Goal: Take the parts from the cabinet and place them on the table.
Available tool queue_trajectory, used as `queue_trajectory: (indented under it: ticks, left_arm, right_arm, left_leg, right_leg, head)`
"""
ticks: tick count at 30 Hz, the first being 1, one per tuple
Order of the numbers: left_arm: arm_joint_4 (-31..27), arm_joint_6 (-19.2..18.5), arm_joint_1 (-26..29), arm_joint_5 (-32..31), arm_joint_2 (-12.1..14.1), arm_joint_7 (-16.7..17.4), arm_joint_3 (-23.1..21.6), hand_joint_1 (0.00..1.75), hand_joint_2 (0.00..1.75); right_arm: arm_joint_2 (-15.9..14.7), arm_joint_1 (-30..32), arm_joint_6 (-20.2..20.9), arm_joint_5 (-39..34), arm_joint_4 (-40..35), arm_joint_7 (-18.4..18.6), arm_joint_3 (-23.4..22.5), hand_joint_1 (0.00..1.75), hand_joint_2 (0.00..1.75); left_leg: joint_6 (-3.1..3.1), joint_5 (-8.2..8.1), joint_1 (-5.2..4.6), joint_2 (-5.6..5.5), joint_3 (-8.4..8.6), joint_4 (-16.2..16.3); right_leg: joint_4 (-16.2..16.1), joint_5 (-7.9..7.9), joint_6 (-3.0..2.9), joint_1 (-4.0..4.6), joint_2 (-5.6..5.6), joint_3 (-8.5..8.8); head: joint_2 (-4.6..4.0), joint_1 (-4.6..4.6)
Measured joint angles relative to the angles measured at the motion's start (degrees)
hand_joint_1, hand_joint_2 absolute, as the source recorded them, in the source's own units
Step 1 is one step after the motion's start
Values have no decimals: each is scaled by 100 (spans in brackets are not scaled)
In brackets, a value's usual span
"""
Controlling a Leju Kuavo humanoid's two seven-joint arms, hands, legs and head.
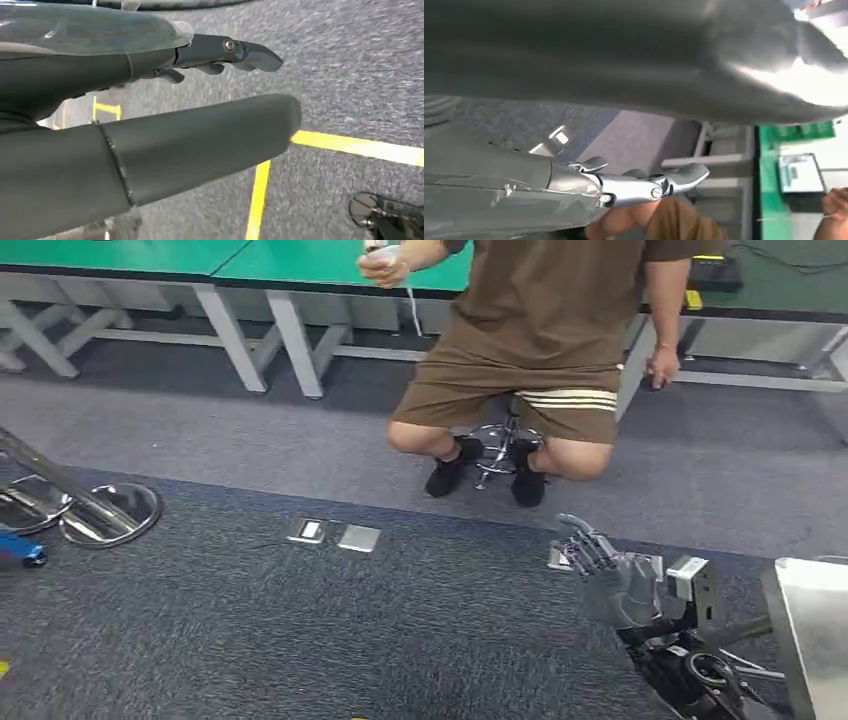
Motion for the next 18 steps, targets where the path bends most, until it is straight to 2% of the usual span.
queue_trajectory:
  ticks: [1, 3, 4, 5, 6, 7, 8, 9, 10, 11, 12, 13, 14, 15, 16, 17, 18]
  left_arm:
    - [-2, 0, -31, 4, 4, 0, 0, 0, 0]
    - [0, 0, -10, 11, 9, 0, 0, 0, 0]
    - [0, 0, 6, 13, 9, 0, 0, 0, 0]
    - [-2, 0, 21, 31, 29, 0, 0, 0, 0]
    - [-4, 0, 20, 35, 17, 2, 0, 0, 0]
    - [-4, 0, 0, 50, 20, 15, 0, 0, 0]
    - [-4, 0, -13, 50, 22, 22, 0, 0, 0]
    - [-4, -2, -20, 68, 22, 24, 0, 0, 0]
    - [-7, -2, -16, 81, 13, 28, 0, 0, 0]
    - [-7, -2, -3, 83, 7, 28, 0, 0, 0]
    - [-7, -2, 12, 90, 2, 33, 0, 0, 0]
    - [-7, -4, 18, 90, 2, 33, 0, 0, 0]
    - [-7, -4, 16, 90, 4, 33, 0, 0, 0]
    - [-7, -4, 9, 90, 11, 31, 0, 0, 0]
    - [-7, -4, -12, 90, 13, 31, 0, 0, 0]
    - [-7, -4, -20, 90, 11, 22, 0, 0, 0]
    - [-7, -4, -14, 90, 11, 22, 0, 0, 0]
  right_arm:
    - [0, 12, 9, -17, 22, -22, -26, 0, 0]
    - [-2, 15, 15, -44, 48, -48, -85, 0, 0]
    - [-2, 2, 15, -50, 55, -50, -98, 0, 0]
    - [-2, -16, 15, -52, 57, -59, -116, 0, 0]
    - [-2, -24, 15, -54, 61, -61, -133, 0, 0]
    - [-2, -23, 15, -55, 63, -74, -161, 0, 0]
    - [-2, -18, 13, -55, 74, -72, -188, 0, 0]
    - [-2, -7, 6, -57, 90, -70, -214, 0, 0]
    - [-4, 0, -5, -72, 111, -61, -243, 0, 0]
    - [-4, 6, -15, -101, 131, -37, -273, 0, 0]
    - [-4, 7, -24, -129, 155, -22, -306, 0, 0]
    - [-4, 11, -24, -162, 186, -11, -337, 0, 0]
    - [-4, 15, -24, -201, 227, -4, -382, 0, 0]
    - [-7, 16, -22, -227, 258, -2, -420, 0, 0]
    - [-7, 27, -20, -267, 300, -6, -461, 0, 0]
    - [-18, 22, -7, -315, 380, -15, -518, 0, 0]
    - [-17, 21, -5, -358, 476, -28, -542, 0, 0]
  left_leg:
    - [-19, 1, -24, -81, -44, 71]
    - [-98, 51, 10, -222, -120, 30]
    - [-143, 81, 31, -287, -130, 24]
    - [-164, 48, 20, -251, -151, 51]
    - [-189, -70, -16, 164, -213, 212]
    - [-223, -282, -13, 410, -404, 579]
    - [-248, -507, 2, 505, -648, 1056]
    - [-265, -697, 11, 544, -888, 1533]
    - [-276, -806, 19, 560, -1089, 1922]
    - [-283, -754, 24, 564, -1122, 1975]
    - [-280, -588, 27, 569, -1005, 1745]
    - [-268, -345, 26, 595, -745, 1257]
    - [-242, -102, 20, 712, -396, 638]
    - [-211, 23, 1, 953, -98, 148]
    - [-184, -20, -53, 1007, -53, 21]
    - [-134, 1, -54, 922, -69, 12]
    - [-113, -11, -66, 859, -80, 22]
  right_leg:
    - [-158, -30, -7, -20, 64, 34]
    - [-98, -33, -65, 42, -60, 61]
    - [-107, -15, -101, 43, -115, 63]
    - [-174, 20, -152, -11, -210, 87]
    - [-197, 33, -177, 3, -295, 105]
    - [-201, 35, -214, 20, -385, 103]
    - [-200, 31, -219, 39, -474, 95]
    - [-200, 26, -225, 54, -569, 90]
    - [-200, 18, -236, 59, -672, 86]
    - [-200, 15, -237, 59, -757, 87]
    - [-200, 10, -234, 60, -826, 88]
    - [-200, 4, -228, 59, -897, 95]
    - [-200, -5, -213, 59, -964, 109]
    - [-200, -17, -195, 67, -1019, 132]
    - [-193, -41, -158, 109, -1064, 122]
    - [-197, -50, -135, 100, -1105, 133]
    - [-201, -64, -105, 93, -1159, 157]
  head:
    - [0, 2]
    - [0, -29]
    - [0, -11]
    - [0, -20]
    - [0, -65]
    - [0, -151]
    - [0, -186]
    - [0, -201]
    - [0, -208]
    - [0, -223]
    - [0, -241]
    - [0, -267]
    - [0, -302]
    - [0, -324]
    - [0, -357]
    - [0, -337]
    - [0, -321]
